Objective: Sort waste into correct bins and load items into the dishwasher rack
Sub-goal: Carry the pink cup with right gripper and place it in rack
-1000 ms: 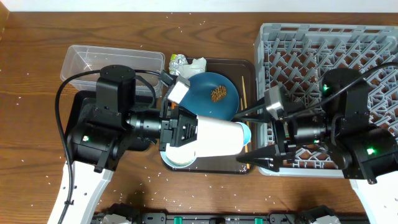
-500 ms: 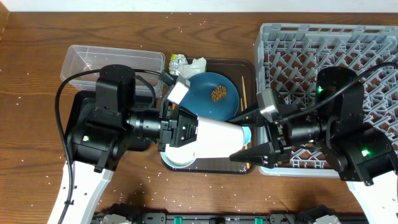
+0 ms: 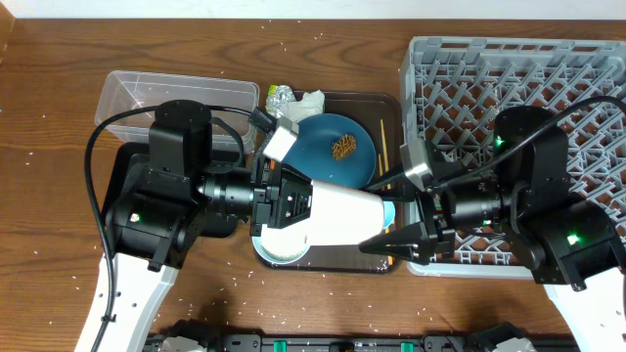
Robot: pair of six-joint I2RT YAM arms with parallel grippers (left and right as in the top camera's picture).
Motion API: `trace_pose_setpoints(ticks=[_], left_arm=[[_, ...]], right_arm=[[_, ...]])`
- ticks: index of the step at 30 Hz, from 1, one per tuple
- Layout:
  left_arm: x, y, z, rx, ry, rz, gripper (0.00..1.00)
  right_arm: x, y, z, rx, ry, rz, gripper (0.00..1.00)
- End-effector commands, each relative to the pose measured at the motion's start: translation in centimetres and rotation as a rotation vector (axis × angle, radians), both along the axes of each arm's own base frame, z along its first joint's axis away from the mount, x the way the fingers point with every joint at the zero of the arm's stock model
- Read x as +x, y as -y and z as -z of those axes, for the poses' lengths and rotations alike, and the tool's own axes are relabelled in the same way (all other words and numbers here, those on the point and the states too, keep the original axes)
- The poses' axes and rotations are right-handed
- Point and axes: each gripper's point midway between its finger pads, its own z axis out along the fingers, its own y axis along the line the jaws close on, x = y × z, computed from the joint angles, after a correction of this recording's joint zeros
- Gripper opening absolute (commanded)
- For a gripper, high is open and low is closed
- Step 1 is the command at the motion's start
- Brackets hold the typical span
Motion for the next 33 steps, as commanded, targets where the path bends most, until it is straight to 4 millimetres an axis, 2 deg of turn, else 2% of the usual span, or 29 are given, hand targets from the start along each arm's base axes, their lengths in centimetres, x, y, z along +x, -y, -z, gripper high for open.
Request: trace_pose_setpoints(ticks=[1, 3, 7, 8, 10, 11, 12, 13, 16, 19, 22, 24, 26, 30, 33], left_arm=[[0.7, 0.0, -0.2, 0.004, 0.015, -0.014, 0.06], [0.7, 0.1, -0.1, 0.005, 0.013, -0.014, 0.06], [0.7, 0.1, -0.1, 0.005, 0.012, -0.014, 0.08], [0.7, 0.1, -0.1, 0.005, 0.012, -0.014, 0.15], [0.7, 0.1, -0.1, 0.005, 0.012, -0.014, 0.44], [0.7, 0.1, -0.1, 0.005, 0.012, -0.014, 0.59], [0.8, 0.0, -0.1, 0.005, 0.013, -0.015, 0.86], [0.8, 0.0, -0.1, 0.005, 0.013, -0.015, 0.98], [0.9, -0.1, -0.2, 0.005, 0.013, -0.024, 0.98], [1.4, -0.5, -0.2, 0.005, 0.012, -0.044, 0.98], [2.0, -1.1, -0.2, 0.005, 0.001, -0.074, 0.98], [2.3, -1.4, -0.2, 0.005, 0.000, -0.088, 0.98], [2.5, -1.6, -0.2, 0.004, -0.010, -0.096, 0.98], [2.5, -1.6, -0.2, 0.002, -0.013, -0.095, 0.98], [2.4, -1.6, -0.2, 0.002, -0.021, -0.094, 0.98]], right_arm=[[-1.6, -0.6, -1.0, 0.026, 0.015, -0.071, 0.62], [-1.7, -0.8, -1.1, 0.030, 0.026, -0.079, 0.62], [-1.4, -0.8, -1.0, 0.023, 0.033, -0.065, 0.54], [-1.3, -0.8, -0.8, 0.014, 0.030, -0.054, 0.53], [-0.6, -0.8, -0.2, -0.017, 0.028, -0.008, 0.50], [0.0, -0.7, 0.2, -0.044, 0.022, 0.033, 0.50], [1.1, -0.6, 0.9, -0.087, 0.005, 0.103, 0.49], [2.1, -0.3, 1.6, -0.127, -0.015, 0.175, 0.49], [4.6, 1.2, 3.0, -0.219, -0.080, 0.375, 0.47], [6.6, 3.7, 4.4, -0.292, -0.164, 0.575, 0.46], [8.9, 8.1, 6.3, -0.373, -0.284, 0.849, 0.43], [9.4, 10.7, 7.1, -0.402, -0.332, 0.951, 0.46], [9.8, 12.4, 7.6, -0.417, -0.369, 1.018, 0.45], [10.6, 18.0, 9.3, -0.443, -0.529, 1.270, 0.45], [10.4, 22.1, 10.7, -0.456, -0.661, 1.442, 0.46]])
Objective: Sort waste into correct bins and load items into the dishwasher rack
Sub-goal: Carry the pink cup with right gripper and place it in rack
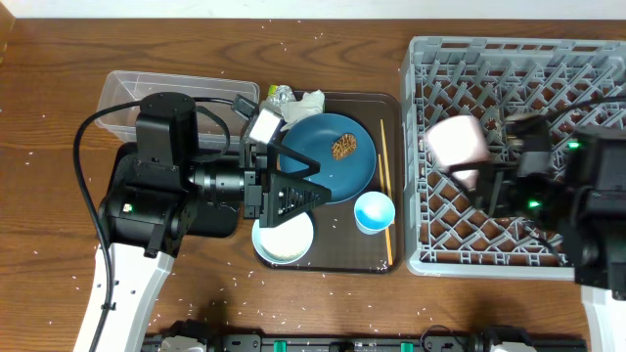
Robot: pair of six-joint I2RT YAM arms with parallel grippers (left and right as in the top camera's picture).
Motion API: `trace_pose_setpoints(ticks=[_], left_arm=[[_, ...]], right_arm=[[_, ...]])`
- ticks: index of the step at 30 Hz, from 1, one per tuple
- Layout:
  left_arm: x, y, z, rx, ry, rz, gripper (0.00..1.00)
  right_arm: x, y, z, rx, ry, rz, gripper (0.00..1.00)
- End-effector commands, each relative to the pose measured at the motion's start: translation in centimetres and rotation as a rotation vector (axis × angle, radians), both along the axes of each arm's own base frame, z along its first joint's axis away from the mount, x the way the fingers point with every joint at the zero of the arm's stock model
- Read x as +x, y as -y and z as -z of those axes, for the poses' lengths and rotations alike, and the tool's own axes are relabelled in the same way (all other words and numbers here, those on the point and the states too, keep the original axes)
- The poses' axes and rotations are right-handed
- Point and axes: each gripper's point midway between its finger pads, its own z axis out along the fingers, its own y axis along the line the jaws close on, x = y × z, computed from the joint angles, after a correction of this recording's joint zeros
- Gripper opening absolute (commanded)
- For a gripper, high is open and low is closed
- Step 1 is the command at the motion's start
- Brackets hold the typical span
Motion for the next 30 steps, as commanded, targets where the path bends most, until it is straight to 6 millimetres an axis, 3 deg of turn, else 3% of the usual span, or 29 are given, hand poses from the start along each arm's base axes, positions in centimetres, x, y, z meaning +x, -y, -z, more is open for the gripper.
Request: trace_pose_setpoints(ticks=[1, 9, 15, 19, 28, 30], left_arm=[[-0.6, -0.1, -1.0, -0.018, 0.005, 0.016, 0.98], [-0.7, -0.2, -0.7, -0.013, -0.023, 0.015, 0.98], [-0.7, -0.2, -0.7, -0.012, -0.027, 0.015, 0.98], [-0.8, -0.2, -0.6, -0.011, -0.034, 0.015, 0.98], [-0.8, -0.2, -0.5, -0.007, -0.044, 0.012, 0.98], [-0.8, -0.2, -0.5, -0.007, -0.044, 0.012, 0.98]], right_arm=[[0.1, 5.1, 1.1, -0.019, -0.086, 0.277, 0.45], [-2.0, 13.1, 4.9, 0.018, -0.304, 0.599, 0.45], [-3.8, 17.6, 8.3, 0.005, -0.481, 0.731, 0.42], [-3.6, 19.2, 9.8, 0.037, -0.529, 0.775, 0.43], [-2.8, 19.2, 12.6, 0.133, -0.636, 0.757, 0.45], [-2.7, 19.2, 12.9, 0.143, -0.647, 0.753, 0.60]])
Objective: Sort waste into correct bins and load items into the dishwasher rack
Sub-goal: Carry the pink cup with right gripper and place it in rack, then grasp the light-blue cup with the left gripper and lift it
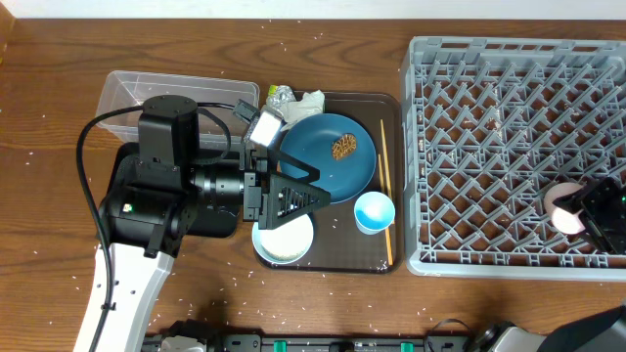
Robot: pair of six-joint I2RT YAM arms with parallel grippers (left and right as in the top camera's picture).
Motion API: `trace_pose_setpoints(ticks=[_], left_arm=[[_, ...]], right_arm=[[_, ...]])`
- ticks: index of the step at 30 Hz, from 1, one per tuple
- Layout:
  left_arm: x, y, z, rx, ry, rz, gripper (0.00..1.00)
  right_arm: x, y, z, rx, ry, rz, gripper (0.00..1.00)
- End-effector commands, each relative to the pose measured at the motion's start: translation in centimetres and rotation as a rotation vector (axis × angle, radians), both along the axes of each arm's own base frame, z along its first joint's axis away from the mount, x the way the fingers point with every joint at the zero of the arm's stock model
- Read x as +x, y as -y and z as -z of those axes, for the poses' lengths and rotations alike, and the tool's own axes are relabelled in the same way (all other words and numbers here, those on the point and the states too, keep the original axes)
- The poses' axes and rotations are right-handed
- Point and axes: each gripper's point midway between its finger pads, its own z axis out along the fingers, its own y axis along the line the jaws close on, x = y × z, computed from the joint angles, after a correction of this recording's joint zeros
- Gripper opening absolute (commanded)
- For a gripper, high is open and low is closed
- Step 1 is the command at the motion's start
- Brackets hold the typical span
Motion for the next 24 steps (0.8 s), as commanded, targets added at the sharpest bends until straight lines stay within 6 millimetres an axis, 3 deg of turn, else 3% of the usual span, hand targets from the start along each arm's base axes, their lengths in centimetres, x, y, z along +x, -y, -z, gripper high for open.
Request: trace_pose_setpoints(ticks=[1, 3, 7, 12, 14, 16, 19, 21, 24], left_arm=[[-0.3, -0.1, -0.9, -0.013, 0.026, 0.006, 0.98], [-0.3, -0.1, -0.9, -0.013, 0.026, 0.006, 0.98], [-0.3, -0.1, -0.9, -0.013, 0.025, 0.008, 0.98], [0.4, -0.2, -0.5, 0.013, 0.037, -0.030, 0.98], [1.7, -0.5, 1.3, 0.106, 0.006, -0.131, 0.98], [3.2, -1.2, 4.4, 0.266, -0.036, -0.264, 0.98], [4.0, -2.2, 8.2, 0.501, -0.039, -0.399, 0.99], [4.5, -2.2, 9.7, 0.616, 0.005, -0.445, 1.00], [5.7, -1.2, 10.9, 0.727, 0.104, -0.492, 0.93]], right_arm=[[0.4, -0.1, 0.1, 0.033, 0.013, 0.003, 0.68], [0.4, -0.2, 0.1, 0.042, 0.011, 0.003, 0.77], [1.8, -1.3, -1.5, 0.127, 0.116, 0.003, 0.78], [4.8, -5.2, -8.0, 0.239, 0.475, -0.218, 0.72], [5.0, -6.5, -10.5, 0.210, 0.582, -0.307, 0.72], [4.8, -7.7, -12.7, 0.132, 0.657, -0.390, 0.75], [3.9, -9.2, -14.7, 0.025, 0.710, -0.460, 0.80], [3.2, -10.2, -15.7, -0.028, 0.732, -0.487, 0.83], [2.8, -11.3, -17.1, -0.074, 0.782, -0.526, 0.84]])
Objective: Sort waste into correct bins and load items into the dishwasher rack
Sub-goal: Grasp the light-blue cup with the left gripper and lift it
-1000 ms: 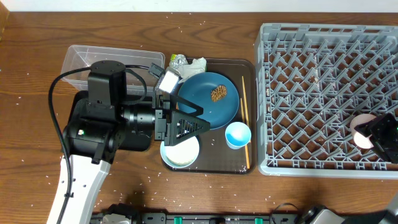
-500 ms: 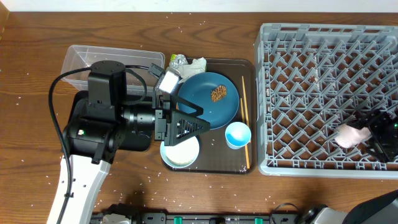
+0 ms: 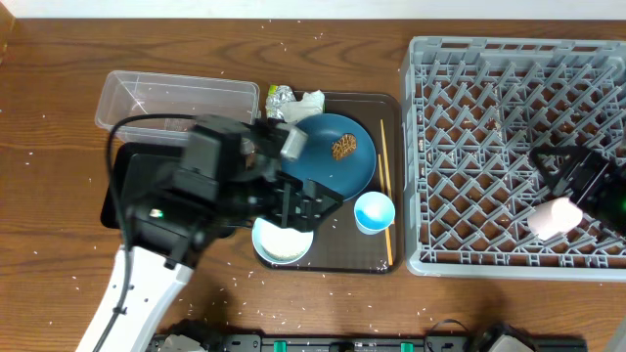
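A white cup lies tilted in the grey dishwasher rack, near its front right corner. My right gripper sits just behind the cup at the frame's right edge; its jaws are too dark to read. My left gripper, blurred, hangs open over the brown tray, at the front edge of the blue plate, which has food scraps on it. A white bowl and a small blue cup stand on the tray's front part.
Chopsticks lie along the tray's right side. A foil ball and crumpled tissue sit at its back. A clear plastic bin stands back left, and a black bin is partly under the left arm.
The left arm has shifted right and turned, and is now blurred over the tray. The right gripper has moved back and left from the rack's front right. The cup lies slightly further left.
At first both grippers met at the white cup above the tray. Then the right gripper held the cup over the rack while the left stood open above the tray. Later the cup was low at the rack's front right corner, where it now lies.
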Robot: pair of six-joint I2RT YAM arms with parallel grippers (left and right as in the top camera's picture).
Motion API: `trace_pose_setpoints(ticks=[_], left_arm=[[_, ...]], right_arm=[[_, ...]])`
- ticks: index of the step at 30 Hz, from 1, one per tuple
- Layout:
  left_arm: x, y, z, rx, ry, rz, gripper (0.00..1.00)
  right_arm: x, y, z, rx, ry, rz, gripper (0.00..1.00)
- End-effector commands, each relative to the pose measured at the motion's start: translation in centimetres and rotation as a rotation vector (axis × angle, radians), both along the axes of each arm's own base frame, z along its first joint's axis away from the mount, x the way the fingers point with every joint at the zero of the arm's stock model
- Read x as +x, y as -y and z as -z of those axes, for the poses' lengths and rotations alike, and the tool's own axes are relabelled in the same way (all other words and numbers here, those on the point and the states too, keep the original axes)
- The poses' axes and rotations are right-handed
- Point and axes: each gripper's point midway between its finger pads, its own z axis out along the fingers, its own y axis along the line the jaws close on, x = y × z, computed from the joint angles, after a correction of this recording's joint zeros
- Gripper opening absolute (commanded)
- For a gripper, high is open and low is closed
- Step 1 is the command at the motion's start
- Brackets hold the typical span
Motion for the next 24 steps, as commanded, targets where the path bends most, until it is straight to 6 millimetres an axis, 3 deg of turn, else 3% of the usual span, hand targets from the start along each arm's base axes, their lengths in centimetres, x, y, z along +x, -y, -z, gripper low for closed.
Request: trace_pose_setpoints(ticks=[1, 4, 6, 12, 18, 22, 24], left_arm=[[3.6, -0.9, 2.3, 0.254, 0.148, -0.144, 0.92], [3.9, 1.9, 4.3, 0.299, 0.156, -0.088, 0.89], [3.9, 3.7, 6.7, 0.340, 0.119, -0.060, 0.87], [3.4, 6.7, 13.0, 0.436, 0.006, -0.002, 0.79], [4.0, 7.4, 16.6, 0.487, -0.038, 0.002, 0.71], [4.4, 7.6, 18.2, 0.504, -0.060, -0.013, 0.54], [4.5, 7.5, 18.7, 0.520, -0.066, -0.015, 0.52]], right_arm=[[-0.1, -1.2, -1.2, -0.038, 0.059, -0.052, 0.84], [-0.1, -1.5, -1.2, -0.040, 0.056, -0.062, 0.82], [-0.2, -1.0, -0.6, -0.052, 0.027, -0.041, 0.81], [-0.5, -0.4, 0.5, -0.064, -0.034, -0.010, 0.80], [-0.4, -0.3, 0.8, -0.054, -0.050, -0.011, 0.80], [-0.2, -0.2, 1.0, -0.052, -0.058, -0.010, 0.80], [-0.2, -0.2, 1.1, -0.049, -0.063, -0.010, 0.80]])
